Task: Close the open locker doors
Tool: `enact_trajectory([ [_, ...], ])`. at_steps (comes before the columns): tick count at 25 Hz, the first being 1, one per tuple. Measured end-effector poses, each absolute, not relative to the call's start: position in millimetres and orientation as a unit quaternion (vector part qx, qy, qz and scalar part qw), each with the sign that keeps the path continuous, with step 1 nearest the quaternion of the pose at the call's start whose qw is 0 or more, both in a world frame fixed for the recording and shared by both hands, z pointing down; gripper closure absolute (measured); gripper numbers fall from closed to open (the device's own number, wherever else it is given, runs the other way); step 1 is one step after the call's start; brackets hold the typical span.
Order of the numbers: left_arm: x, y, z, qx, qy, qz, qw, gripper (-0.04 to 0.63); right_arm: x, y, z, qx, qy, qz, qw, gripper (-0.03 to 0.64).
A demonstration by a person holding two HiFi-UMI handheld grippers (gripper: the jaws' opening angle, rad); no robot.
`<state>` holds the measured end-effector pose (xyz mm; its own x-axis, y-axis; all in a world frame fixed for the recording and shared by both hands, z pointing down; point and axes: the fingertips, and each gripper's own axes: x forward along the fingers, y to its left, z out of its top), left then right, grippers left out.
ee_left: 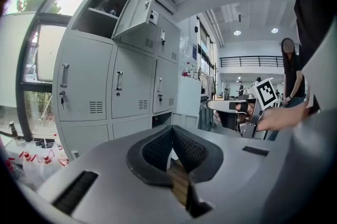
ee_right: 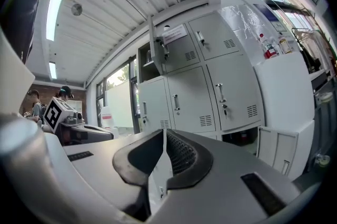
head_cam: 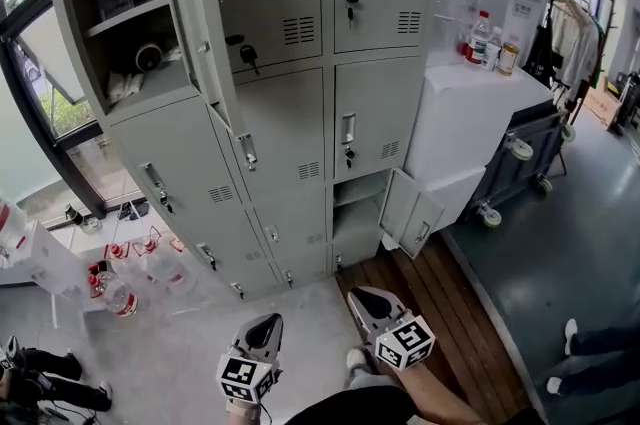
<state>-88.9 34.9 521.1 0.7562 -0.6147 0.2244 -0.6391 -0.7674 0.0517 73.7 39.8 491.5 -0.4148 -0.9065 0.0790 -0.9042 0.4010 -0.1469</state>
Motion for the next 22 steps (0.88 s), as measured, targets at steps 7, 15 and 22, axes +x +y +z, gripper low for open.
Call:
enact_trajectory([
  [7, -53, -41, 487, 0.911, -0.401, 0.074, 0.054, 0.577, 98, -47, 460, -0.476, 0.877, -0.055, 0.025, 0.571],
  [15, -44, -90, 457, 0.885, -0.461, 0.064, 0.025, 0.575, 77, -118, 404, -0.375, 0.926, 0.0, 0.045, 0.571],
  [22, -74, -107, 435, 0.861, -0.505, 0.064, 0.012, 0.575, 31, -148, 335, -0.31, 0.945, 0.061, 0.086, 0.569],
])
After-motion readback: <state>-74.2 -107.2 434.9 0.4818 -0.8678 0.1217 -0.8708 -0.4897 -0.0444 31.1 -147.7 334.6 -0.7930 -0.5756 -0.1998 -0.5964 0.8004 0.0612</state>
